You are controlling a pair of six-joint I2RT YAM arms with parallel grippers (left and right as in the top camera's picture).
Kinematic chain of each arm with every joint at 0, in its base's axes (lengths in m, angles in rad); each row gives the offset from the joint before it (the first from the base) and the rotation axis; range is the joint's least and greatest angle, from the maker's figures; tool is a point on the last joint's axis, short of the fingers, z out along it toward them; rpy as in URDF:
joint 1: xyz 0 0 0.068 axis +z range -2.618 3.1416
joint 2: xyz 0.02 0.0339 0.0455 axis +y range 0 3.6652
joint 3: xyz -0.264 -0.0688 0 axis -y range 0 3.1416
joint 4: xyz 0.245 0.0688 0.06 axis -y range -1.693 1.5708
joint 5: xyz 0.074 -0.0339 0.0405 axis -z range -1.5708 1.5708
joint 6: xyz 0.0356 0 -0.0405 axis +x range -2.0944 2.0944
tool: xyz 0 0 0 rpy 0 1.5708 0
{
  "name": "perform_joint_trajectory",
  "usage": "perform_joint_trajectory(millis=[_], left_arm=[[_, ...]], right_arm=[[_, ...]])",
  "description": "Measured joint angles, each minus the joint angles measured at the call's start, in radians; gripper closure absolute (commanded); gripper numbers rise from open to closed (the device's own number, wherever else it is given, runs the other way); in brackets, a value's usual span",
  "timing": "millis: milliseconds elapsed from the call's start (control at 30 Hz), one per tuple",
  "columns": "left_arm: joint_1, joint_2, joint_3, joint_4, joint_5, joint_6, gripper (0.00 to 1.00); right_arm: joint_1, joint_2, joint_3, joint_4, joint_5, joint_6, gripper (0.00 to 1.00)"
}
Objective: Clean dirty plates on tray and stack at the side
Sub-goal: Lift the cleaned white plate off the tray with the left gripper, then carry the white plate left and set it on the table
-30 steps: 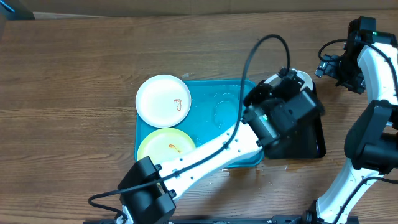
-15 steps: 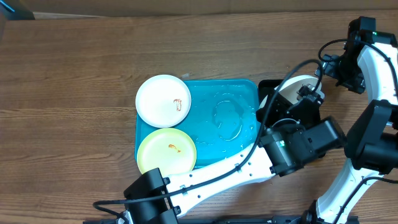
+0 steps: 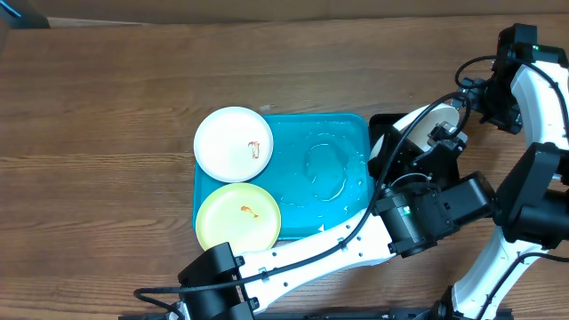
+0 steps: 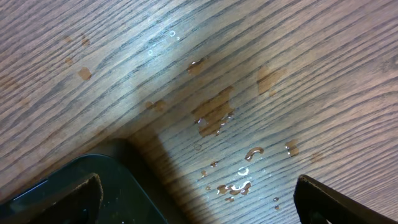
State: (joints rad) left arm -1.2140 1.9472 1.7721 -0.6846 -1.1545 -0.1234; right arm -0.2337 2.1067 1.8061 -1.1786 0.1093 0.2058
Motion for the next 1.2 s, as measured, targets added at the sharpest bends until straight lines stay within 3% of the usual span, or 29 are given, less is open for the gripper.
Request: perform_joint_trajectory(millis=[200,500,733,833,1200], left_arm=[[0.031,0.0,0.0,-0.011,0.144,-0.003,0.96],[0.246,0.0,0.002,-0.118,0.587,-0.126,0.96],[0.565,0.0,0.002,-0.222,1.099,-0.216,0.96],[0.726,0.0,0.004,-0.298,1.238,-0.227,0.96],[1.316,0.0,0.005,-0.526,1.363,-0.188,0.96]], right_arm=[[0.0,0.0,0.0,0.0,0.0,0.0,0.0],[0.0,0.0,0.0,0.0,0.0,0.0,0.0],[0.0,0.0,0.0,0.001,0.001,0.0,0.0],[0.0,0.0,0.0,0.0,0.002,-0.001,0.0],[0.0,0.0,0.0,0.0,0.002,0.0,0.0]])
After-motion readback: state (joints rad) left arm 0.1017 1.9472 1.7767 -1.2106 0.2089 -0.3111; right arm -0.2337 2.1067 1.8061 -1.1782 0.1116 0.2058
